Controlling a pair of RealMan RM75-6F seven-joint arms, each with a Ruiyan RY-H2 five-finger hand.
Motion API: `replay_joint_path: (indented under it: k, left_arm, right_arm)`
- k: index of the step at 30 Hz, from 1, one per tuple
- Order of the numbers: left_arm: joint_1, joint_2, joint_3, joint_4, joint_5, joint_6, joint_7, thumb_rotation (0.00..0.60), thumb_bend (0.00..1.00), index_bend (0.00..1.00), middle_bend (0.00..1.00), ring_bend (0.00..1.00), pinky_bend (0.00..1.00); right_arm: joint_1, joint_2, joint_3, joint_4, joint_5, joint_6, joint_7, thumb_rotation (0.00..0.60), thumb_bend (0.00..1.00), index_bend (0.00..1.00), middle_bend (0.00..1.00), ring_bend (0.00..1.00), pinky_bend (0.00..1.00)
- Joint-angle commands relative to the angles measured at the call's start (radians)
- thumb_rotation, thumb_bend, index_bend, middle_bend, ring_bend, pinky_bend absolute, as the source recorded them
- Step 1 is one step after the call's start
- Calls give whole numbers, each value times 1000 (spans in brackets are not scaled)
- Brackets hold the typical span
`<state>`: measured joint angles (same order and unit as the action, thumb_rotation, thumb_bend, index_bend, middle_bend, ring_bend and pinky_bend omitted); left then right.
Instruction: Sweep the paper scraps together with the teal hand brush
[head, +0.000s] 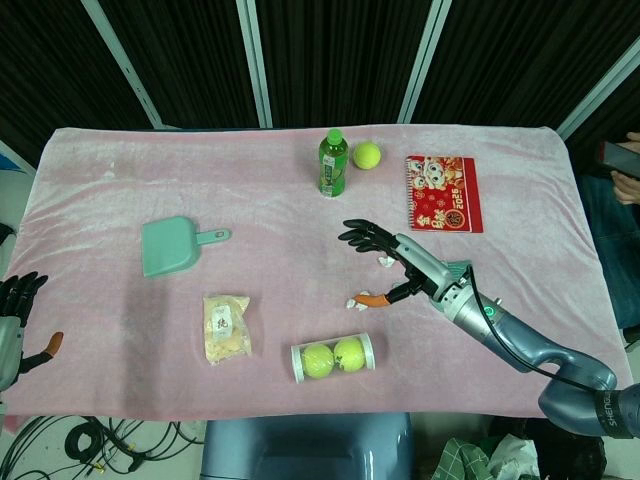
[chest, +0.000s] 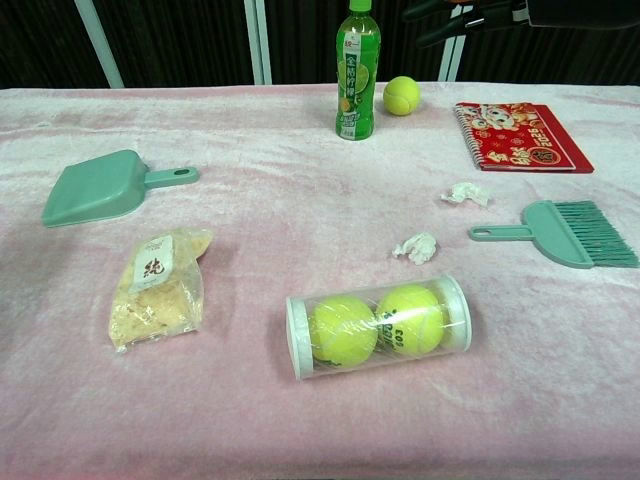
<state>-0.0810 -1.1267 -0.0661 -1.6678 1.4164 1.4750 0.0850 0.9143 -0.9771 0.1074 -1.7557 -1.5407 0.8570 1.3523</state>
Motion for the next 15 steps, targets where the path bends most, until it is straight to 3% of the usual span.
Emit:
replay_joint_path:
  k: [1,15]
  left_arm:
    - [0,0,0,0,-1,0,0,600,309,105,77,6,49]
    - [-1,1,0,0,-2,-3,2,600,308,105,77,6,51]
  right_arm:
    - [-2,-1,2,2,0,-1,1,600,68,118,164,163,157]
    - [-14,-10,10,16,-3,-9,5,600,69,120,164,162,157]
